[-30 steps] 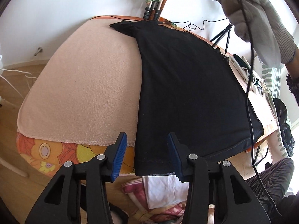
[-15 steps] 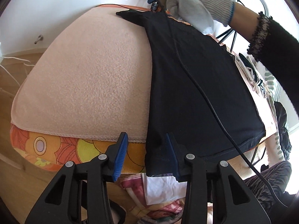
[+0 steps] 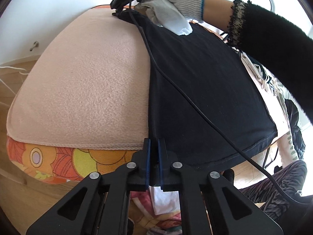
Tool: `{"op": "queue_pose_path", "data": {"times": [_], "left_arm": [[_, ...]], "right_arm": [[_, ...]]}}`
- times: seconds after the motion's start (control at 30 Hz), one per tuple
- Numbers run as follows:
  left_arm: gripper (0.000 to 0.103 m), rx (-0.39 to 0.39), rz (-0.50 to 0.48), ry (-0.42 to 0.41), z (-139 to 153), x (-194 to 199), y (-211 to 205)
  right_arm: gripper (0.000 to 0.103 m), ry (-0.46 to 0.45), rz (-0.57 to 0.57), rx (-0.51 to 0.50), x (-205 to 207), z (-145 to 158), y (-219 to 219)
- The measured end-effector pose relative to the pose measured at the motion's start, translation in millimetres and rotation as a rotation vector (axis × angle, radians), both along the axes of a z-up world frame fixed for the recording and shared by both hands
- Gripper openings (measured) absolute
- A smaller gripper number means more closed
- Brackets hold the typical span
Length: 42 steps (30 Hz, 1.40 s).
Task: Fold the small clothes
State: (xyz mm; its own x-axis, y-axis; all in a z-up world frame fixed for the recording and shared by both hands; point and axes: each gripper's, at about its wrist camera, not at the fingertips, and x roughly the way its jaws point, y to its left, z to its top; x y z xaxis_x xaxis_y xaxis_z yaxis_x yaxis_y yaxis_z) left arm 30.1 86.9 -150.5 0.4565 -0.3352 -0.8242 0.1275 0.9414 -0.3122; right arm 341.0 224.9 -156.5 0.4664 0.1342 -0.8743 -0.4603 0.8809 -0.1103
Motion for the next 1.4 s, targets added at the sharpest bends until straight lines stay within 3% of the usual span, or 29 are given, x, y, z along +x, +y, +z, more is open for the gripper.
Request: {"op": "queue_pose_path", "data": {"times": [0.23, 0.37, 0.4, 0.63, 1.03, 1.4], "left_arm": [[0.003, -0.047, 0.009, 0.004, -1, 2, 1], [0.001, -0.049, -0.002, -0.009, 2, 3, -4], [0.001, -0.057, -0.006, -0.015, 3, 2, -5], [0.001, -0.083, -0.040, -0.058, 13, 0, -16], [0.001, -0.071, -0.159, -0.151, 38, -1, -61], [0.001, -0.037, -0.289, -0.126, 33, 8, -112]], "right_arm": [[0.042, 0.009, 0.008, -0.006, 7, -7, 1], [0.009, 0.014, 0.032, -0.006, 4, -6, 6], [0.006, 0.010, 0.032, -0.013, 3, -6, 7], [0.003, -0.045, 0.010, 0.055, 1, 25, -17], [0.002, -0.115, -0.096, 0.168, -4, 71, -104], [0.002, -0.110, -0.238, 0.184, -7, 57, -202]]}}
